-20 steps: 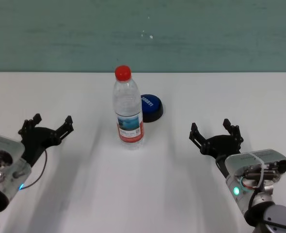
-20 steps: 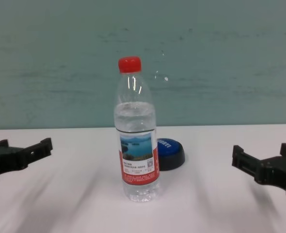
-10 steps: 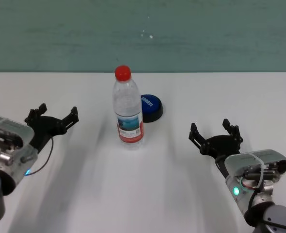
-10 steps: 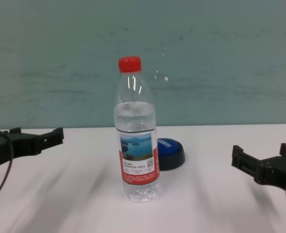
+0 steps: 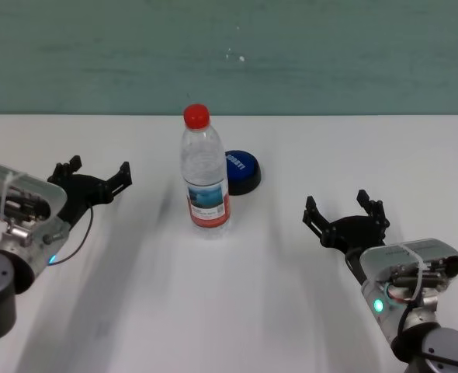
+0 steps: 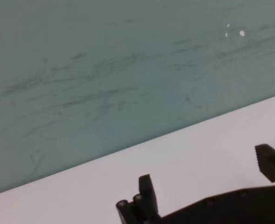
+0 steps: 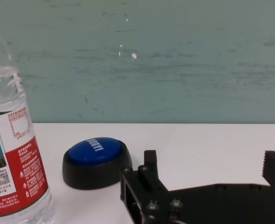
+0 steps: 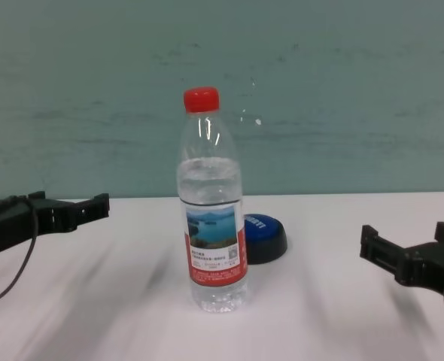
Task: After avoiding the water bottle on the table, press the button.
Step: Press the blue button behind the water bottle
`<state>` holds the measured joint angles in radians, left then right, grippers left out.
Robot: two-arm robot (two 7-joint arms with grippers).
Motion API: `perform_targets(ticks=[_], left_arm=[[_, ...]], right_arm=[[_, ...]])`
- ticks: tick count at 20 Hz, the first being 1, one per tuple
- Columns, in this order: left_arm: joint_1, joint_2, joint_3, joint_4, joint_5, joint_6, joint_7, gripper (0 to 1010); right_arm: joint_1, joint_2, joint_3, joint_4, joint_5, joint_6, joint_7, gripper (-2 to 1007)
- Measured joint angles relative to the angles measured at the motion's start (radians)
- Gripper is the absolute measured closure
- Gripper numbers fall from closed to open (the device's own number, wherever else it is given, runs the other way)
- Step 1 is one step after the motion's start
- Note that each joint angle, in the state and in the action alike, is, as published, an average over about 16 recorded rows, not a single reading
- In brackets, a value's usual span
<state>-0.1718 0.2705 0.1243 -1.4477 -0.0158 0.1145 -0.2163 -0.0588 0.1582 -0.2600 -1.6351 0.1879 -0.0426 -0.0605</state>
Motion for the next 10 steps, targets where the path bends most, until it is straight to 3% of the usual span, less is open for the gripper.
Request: perform_targets(ticks=[10], left_arm=[[-0.090, 0.004, 0.043, 0.104, 0.023, -0.038, -0.035, 6]], right_arm=[[0.000, 0.000, 0.000, 0.000, 0.000, 0.000, 0.000, 2]])
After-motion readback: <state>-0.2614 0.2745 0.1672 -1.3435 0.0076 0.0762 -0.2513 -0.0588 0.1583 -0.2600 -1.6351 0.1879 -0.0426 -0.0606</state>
